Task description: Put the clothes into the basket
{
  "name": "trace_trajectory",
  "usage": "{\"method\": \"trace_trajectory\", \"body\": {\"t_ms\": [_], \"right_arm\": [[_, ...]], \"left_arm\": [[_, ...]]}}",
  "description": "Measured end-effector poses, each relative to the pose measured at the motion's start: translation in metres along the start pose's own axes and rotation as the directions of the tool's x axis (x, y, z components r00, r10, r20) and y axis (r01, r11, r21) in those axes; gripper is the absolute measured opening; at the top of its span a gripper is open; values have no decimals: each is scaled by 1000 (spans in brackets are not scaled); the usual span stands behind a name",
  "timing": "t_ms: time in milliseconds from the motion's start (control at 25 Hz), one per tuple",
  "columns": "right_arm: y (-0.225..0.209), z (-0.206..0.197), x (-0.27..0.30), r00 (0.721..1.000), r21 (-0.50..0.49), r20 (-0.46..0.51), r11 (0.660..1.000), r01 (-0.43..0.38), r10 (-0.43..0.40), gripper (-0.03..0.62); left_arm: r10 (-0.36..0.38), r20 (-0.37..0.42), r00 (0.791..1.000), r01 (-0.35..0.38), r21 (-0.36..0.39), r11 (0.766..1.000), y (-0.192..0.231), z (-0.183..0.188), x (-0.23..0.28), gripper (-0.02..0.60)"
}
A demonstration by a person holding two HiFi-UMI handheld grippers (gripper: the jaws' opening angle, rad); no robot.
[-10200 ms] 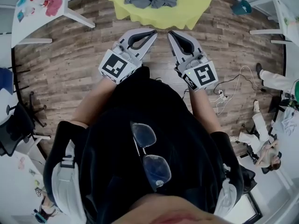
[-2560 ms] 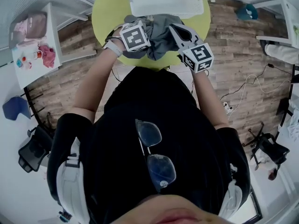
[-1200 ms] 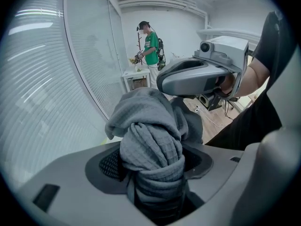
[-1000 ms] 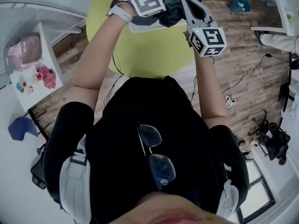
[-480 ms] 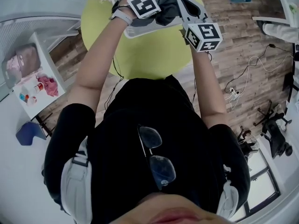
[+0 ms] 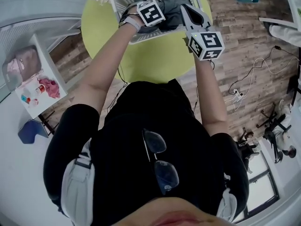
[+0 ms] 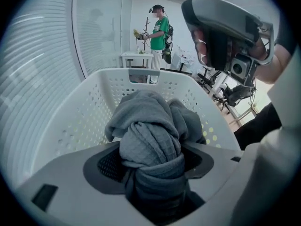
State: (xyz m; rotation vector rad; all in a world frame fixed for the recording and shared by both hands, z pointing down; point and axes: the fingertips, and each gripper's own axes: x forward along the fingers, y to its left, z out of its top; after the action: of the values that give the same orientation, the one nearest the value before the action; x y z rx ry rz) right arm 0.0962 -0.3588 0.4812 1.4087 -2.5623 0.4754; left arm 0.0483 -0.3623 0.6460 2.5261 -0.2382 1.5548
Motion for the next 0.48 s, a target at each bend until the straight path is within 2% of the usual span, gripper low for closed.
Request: {"method": "trace_trajectory", "body": {"t_ms": [160,280,480], "right_arm": [[-3,-10,2,1000,15,-15,1000,-2,2,25],[-6,-16,4,1000,31,-25,1000,-7,8,25],[-9,-28,11,999,72,-28,997,-13,16,25]], "left_arm": [[-4,-2,1000,4,13,1000,0,-7,21,321],[-40,-40,998,37,-51,998,-5,-26,42,325],[9,29,1000,-7,-69,998,13,-18,49,328]]}}
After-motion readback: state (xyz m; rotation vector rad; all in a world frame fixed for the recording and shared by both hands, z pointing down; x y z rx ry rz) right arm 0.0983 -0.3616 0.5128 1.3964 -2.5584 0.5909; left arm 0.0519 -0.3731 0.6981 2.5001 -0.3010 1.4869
